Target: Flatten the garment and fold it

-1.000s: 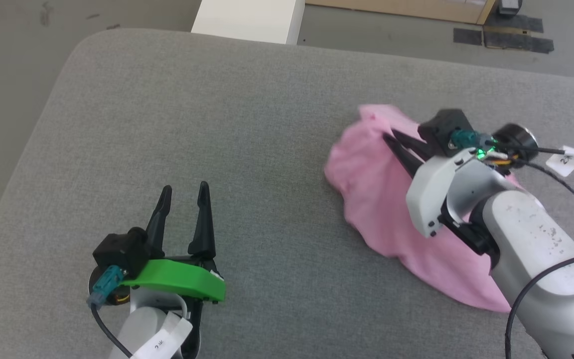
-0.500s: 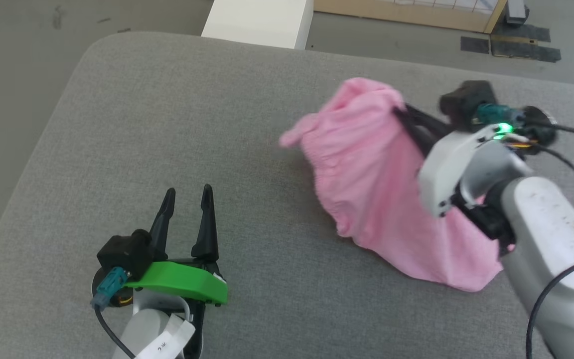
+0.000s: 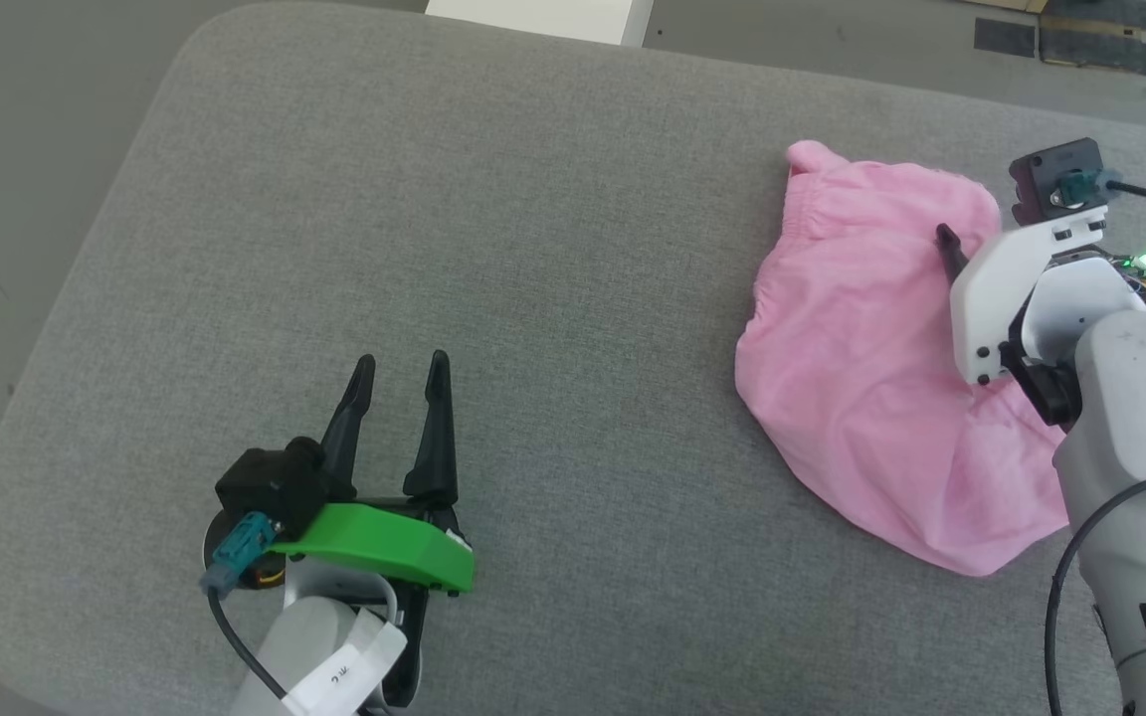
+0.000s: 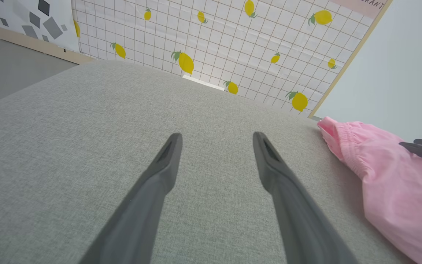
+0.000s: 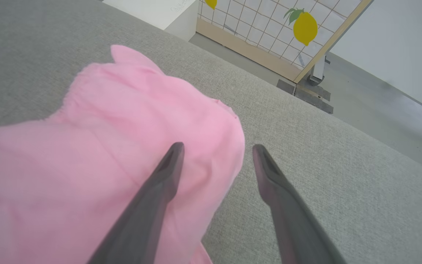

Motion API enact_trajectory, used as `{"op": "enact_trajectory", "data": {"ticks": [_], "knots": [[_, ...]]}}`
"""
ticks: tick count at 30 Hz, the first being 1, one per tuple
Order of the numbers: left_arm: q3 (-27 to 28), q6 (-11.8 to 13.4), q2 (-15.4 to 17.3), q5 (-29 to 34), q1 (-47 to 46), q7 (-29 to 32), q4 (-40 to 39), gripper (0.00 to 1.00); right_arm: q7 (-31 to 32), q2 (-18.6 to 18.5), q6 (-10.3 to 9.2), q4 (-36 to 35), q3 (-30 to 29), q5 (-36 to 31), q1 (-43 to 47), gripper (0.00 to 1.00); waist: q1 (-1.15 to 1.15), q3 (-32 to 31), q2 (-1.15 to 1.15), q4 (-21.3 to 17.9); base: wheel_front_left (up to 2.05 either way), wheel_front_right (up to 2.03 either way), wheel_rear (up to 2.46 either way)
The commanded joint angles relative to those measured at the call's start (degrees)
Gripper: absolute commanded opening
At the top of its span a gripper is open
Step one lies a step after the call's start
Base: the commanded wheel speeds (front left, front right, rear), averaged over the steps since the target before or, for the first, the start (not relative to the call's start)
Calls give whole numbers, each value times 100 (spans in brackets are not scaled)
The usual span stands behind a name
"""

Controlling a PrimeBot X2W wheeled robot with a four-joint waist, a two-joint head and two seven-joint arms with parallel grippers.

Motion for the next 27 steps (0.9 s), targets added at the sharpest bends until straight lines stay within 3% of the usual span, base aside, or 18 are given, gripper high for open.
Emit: {"op": "enact_trajectory", "data": {"ticks": [1, 6, 13, 20, 27], "knots": [[13, 0, -9, -30, -50, -26, 32, 100, -154, 42, -10, 71, -147, -96, -23, 100, 0, -93, 0, -47, 0, 0, 0], [67, -44, -9, 7, 72, -26, 96, 100, -912, 247, -10, -183, -561, -66, 385, 100, 0, -417, 0, -228, 0, 0, 0], [128, -143, -9, 63, 260, -26, 125, 100, -2281, 567, -10, -1638, -364, 525, 1786, 100, 0, -805, 0, -722, 0, 0, 0], [39, -224, -9, 70, 165, -26, 243, 100, -2708, 796, -10, -2742, -340, 813, 3267, 100, 0, -930, 0, -1365, 0, 0, 0], [-264, -259, -9, -103, -403, 134, 781, 100, -2678, 827, -10, -3033, -299, 1150, 3855, 100, 0, -832, 0, -1879, 0, 0, 0]]}}
